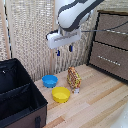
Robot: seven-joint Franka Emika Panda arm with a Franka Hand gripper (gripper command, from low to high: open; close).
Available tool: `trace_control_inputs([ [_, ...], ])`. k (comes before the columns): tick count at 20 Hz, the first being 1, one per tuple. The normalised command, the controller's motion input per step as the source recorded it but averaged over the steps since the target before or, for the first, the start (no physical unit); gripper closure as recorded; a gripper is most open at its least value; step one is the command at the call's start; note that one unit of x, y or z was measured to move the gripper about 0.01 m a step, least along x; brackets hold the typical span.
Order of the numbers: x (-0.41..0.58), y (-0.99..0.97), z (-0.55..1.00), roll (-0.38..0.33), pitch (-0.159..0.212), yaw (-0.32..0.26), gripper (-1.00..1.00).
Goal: Kindly move your gripper toward the top drawer's handle. With caution, hold the handle robustly using your gripper and pull open the top drawer. Let the handle go. Relocate your gripper to the bowl placed in the background. Gently hold the bowl using your gripper. Bring the gripper and the bowl to the ajar drawer. Softly release the bowl into it.
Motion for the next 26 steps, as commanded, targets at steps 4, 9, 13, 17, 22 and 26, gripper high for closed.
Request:
trace_control_inputs([
  [4, -0.093, 0.0, 0.17, -0.363, 0.0, 0.124, -1.0],
  [9, -0.109, 0.0, 0.17, -0.343, 0.0, 0.148, -1.0],
  [13, -0.125, 0.0, 0.14, -0.347, 0.0, 0.152, -1.0],
  [17, -0.133, 0.0, 0.1, -0.356, 0.0, 0.152, -1.0],
  [22, -0.121, 0.0, 0.06, -0.364, 0.0, 0.154, -1.0],
  [26, -0.104, -0.01, 0.04, -0.372, 0.0, 0.146, -1.0],
])
